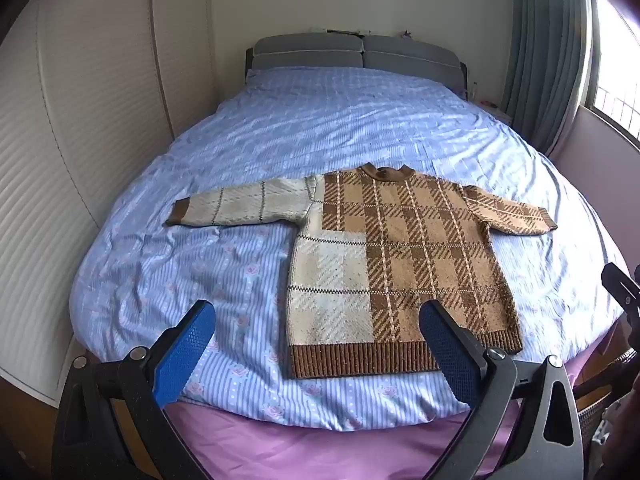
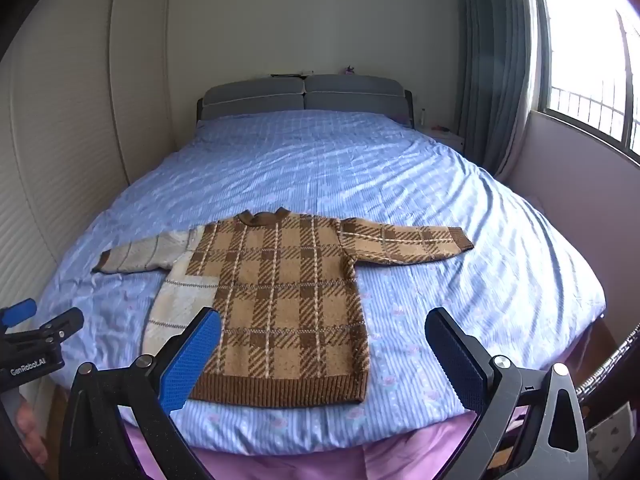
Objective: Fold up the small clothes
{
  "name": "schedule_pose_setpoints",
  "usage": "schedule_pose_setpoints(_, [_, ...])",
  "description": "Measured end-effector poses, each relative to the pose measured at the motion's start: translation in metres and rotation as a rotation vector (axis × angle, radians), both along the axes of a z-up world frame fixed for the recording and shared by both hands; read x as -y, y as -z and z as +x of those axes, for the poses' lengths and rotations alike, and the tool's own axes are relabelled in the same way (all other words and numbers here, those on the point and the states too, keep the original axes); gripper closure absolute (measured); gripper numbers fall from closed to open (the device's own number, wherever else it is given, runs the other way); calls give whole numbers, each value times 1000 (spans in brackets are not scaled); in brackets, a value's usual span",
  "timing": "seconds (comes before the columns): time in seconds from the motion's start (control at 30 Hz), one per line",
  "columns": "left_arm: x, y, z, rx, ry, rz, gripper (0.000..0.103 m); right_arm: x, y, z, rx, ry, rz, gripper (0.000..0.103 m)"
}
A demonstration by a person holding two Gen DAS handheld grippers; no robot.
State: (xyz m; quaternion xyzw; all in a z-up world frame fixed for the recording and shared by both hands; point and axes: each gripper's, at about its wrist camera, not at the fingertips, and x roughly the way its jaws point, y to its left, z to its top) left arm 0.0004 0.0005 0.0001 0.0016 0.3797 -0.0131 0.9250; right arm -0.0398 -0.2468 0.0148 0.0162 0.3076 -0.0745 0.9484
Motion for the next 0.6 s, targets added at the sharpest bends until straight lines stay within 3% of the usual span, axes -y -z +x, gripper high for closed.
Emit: schedule_pose_setpoints(0.6, [-1, 5, -6, 0, -1, -12, 0, 3, 0, -6, 14, 7, -1, 1])
